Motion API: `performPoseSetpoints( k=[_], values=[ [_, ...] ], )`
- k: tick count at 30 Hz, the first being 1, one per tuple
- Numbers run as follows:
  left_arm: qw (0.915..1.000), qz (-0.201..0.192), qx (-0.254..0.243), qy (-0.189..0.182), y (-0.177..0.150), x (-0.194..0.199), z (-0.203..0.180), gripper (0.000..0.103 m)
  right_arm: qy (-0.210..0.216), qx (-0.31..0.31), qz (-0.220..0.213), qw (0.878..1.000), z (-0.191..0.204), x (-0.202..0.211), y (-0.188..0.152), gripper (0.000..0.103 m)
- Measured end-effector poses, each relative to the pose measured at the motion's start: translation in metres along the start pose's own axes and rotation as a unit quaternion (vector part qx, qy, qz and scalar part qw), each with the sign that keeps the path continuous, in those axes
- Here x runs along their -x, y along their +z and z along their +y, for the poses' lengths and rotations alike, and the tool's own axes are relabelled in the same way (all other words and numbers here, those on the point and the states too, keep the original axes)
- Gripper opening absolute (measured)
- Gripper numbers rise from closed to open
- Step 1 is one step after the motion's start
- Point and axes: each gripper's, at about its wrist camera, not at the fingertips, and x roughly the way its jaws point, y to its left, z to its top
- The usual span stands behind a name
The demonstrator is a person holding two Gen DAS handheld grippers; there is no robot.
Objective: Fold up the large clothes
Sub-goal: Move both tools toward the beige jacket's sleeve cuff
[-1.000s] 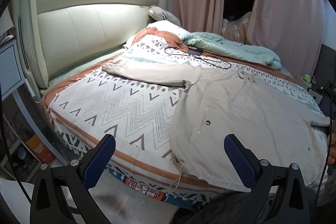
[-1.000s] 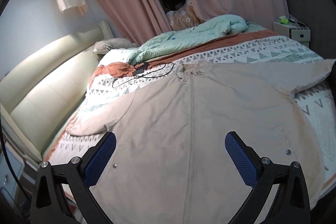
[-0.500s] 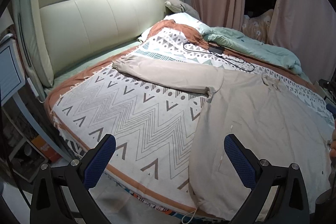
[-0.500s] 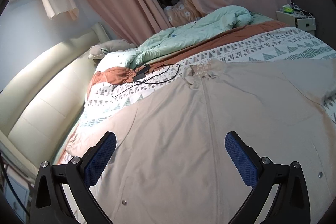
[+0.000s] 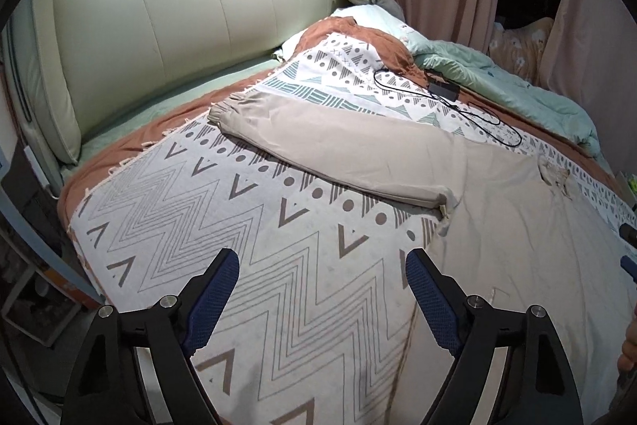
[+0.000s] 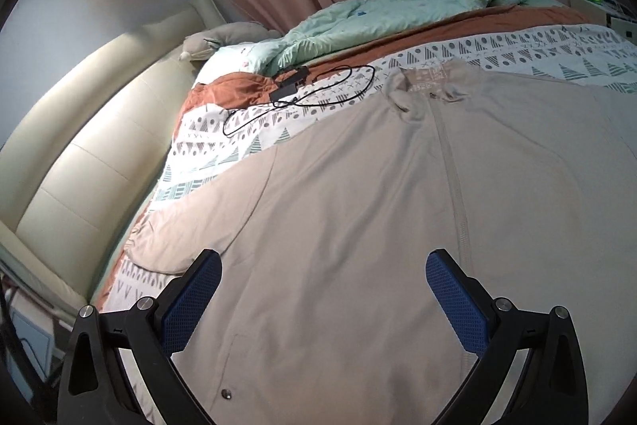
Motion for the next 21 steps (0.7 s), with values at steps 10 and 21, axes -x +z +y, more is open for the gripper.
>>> performPoseSetpoints(
  k=[10, 21],
  values=[
    [0.9982, 0.036, 0.046, -0.015, 0.043, -0.066, 0.029, 0.075, -0.022, -0.003, 0.037, 0.999, -0.019, -0.03, 0.004, 0.103],
    [0.9916, 0.069, 0.106, -0.027, 0.086, -0.16, 0.078, 0.067, -0.068, -0.007, 0.063, 0.996, -0.038, -0.06, -0.008, 0.096]
  ],
)
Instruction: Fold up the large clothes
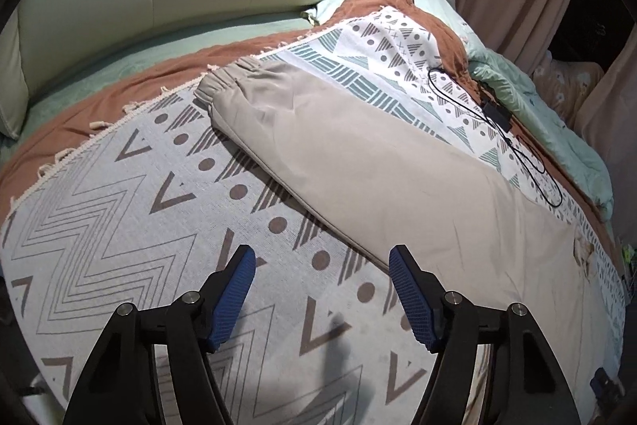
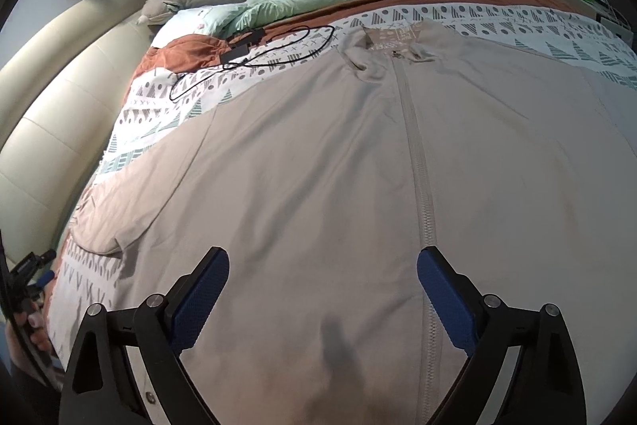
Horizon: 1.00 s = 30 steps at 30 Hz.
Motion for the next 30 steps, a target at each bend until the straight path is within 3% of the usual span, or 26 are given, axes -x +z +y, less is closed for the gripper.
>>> performPoseSetpoints(
  k=[3, 8, 12, 13, 14, 16, 20, 30],
  values=[
    [1.0, 0.008, 0.002, 0.002, 0.007, -0.026, 0.009, 0.064, -0.016, 0.004, 0.009, 1.0, -0.004, -0.008, -0.004, 0.095],
    [0.9992, 0.03, 0.024, -0.008, 0.022, -0.065, 0.02, 0.051, -0.039, 0.001, 0.019, 0.999, -0.011, -0.018, -0.007, 0.095],
    [0.9988, 0.021, 0.044, 0.008, 0.036, -0.086, 0.031, 0.038, -0.046, 0.004, 0.02, 0.999, -0.009, -0.023, -0.008, 0.092],
    [0.9983, 0.021, 0.055, 0.005, 0.039, -0.09, 0.036, 0.026, -0.044, 0.006, 0.02, 0.999, -0.007, -0.023, -0.008, 0.084],
    [0.9975, 0.021, 0.068, 0.002, 0.042, -0.092, 0.041, 0.019, -0.039, 0.006, 0.021, 0.999, -0.004, -0.025, -0.008, 0.072],
    [0.9959, 0.017, 0.087, -0.016, 0.047, -0.091, 0.047, 0.005, -0.02, 0.005, 0.026, 0.999, 0.002, -0.029, -0.006, 0.059],
    [0.9978, -0.014, 0.059, -0.029, 0.061, -0.064, 0.033, 0.004, 0.016, 0.008, 0.035, 0.999, 0.025, -0.038, 0.0, 0.04],
    [0.9954, -0.055, -0.008, -0.078, 0.103, 0.005, -0.019, 0.002, 0.116, 0.02, 0.066, 0.991, 0.112, -0.06, 0.008, 0.023]
  ],
)
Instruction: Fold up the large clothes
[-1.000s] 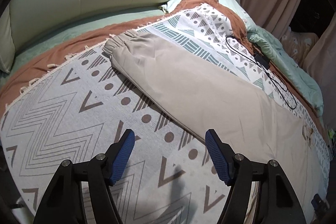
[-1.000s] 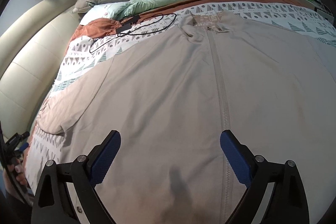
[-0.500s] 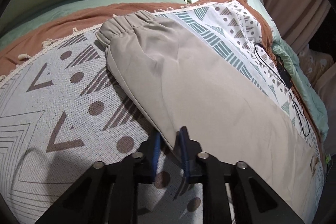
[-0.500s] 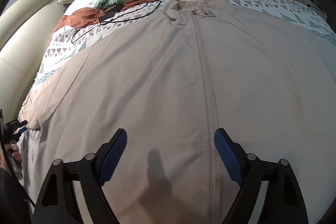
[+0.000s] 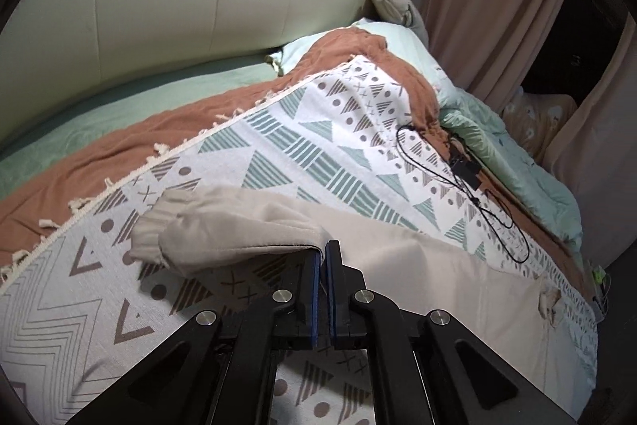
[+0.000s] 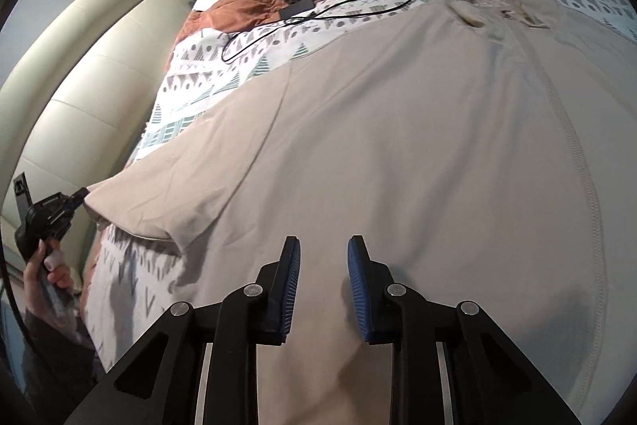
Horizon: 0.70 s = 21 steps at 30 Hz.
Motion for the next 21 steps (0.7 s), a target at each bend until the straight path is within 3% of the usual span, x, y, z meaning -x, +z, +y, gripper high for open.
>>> performPoseSetpoints(
  k=[8, 15, 21],
  values=[
    [0.9959, -0.023, -0.069, -0.054, 0.012, 0.047, -0.057, 0.002, 0.053, 0.003, 0.044, 0.998, 0.052, -0.052, 0.0, 0.012],
    [0.9875, -0.033, -0.118, -0.1, 0.006, 0.08, -0.107, 0.003, 0.1, -0.025, 0.076, 0.992, 0.065, -0.089, -0.007, 0.007],
    [0.9804, -0.027, -0.142, -0.135, -0.006, 0.096, -0.145, 0.002, 0.11, -0.029, 0.12, 0.986, 0.073, -0.121, -0.011, 0.007]
  ],
)
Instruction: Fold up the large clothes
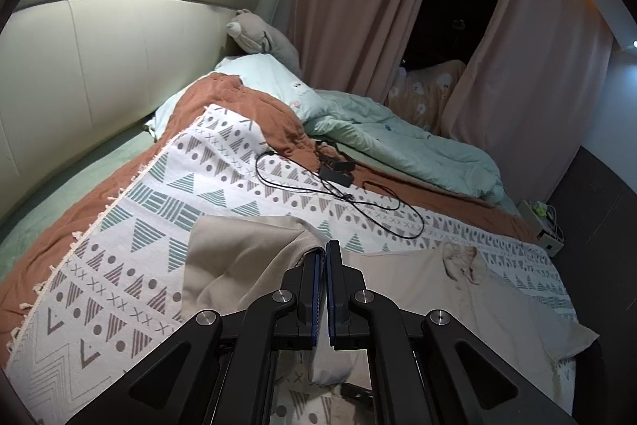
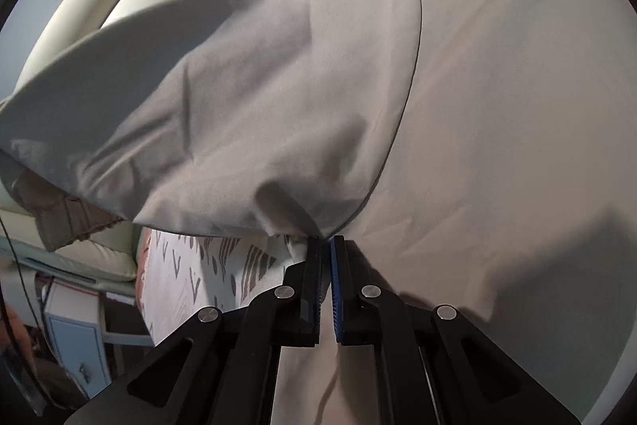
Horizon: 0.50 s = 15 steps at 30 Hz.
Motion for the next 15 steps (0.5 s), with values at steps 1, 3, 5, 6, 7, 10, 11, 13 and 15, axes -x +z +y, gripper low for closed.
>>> performPoseSetpoints(
  k=[1, 3, 5, 6, 7, 10, 11, 13, 15],
  values=[
    [1.0, 0.002, -0.004, -0.005, 0.0, 0.0, -0.008, 0.002, 0.005, 0.005, 0.003, 1.0, -0.001, 0.002, -0.001, 0.007],
    [0.9998, 0.007, -0.013, -0.011, -0.002, -0.001, -0.021, 0.003, 0.013, 0.001, 0.012, 1.0, -0.005, 0.012, -0.004, 0.007],
    [0.9995, 0.012, -0.022, -0.017, -0.003, -0.003, -0.036, 0.003, 0.003, -0.005, -0.001, 1.0, -0.014, 0.036, -0.009, 0.011],
    [0.9994, 0.015, -0.025, -0.02, -0.004, -0.004, -0.043, 0.003, -0.004, -0.001, -0.013, 1.0, -0.017, 0.049, -0.012, 0.013],
    [0.9992, 0.018, -0.026, -0.023, -0.005, -0.006, -0.049, 0.003, -0.011, 0.006, -0.024, 1.0, -0.02, 0.064, -0.016, 0.02],
    [0.9985, 0.025, -0.036, -0.033, -0.01, -0.009, -0.07, 0.003, -0.035, 0.016, -0.063, 0.997, -0.034, 0.116, -0.029, 0.037],
    [0.9981, 0.028, -0.042, -0.037, -0.013, -0.01, -0.078, 0.003, -0.043, 0.013, -0.076, 0.996, -0.041, 0.136, -0.036, 0.037],
    [0.9972, 0.034, -0.051, -0.043, -0.018, -0.011, -0.094, 0.003, -0.059, 0.002, -0.099, 0.993, -0.059, 0.17, -0.046, 0.038],
    [0.9961, 0.041, -0.06, -0.05, -0.024, -0.012, -0.11, 0.003, -0.079, -0.015, -0.124, 0.989, -0.074, 0.202, -0.06, 0.038]
  ],
)
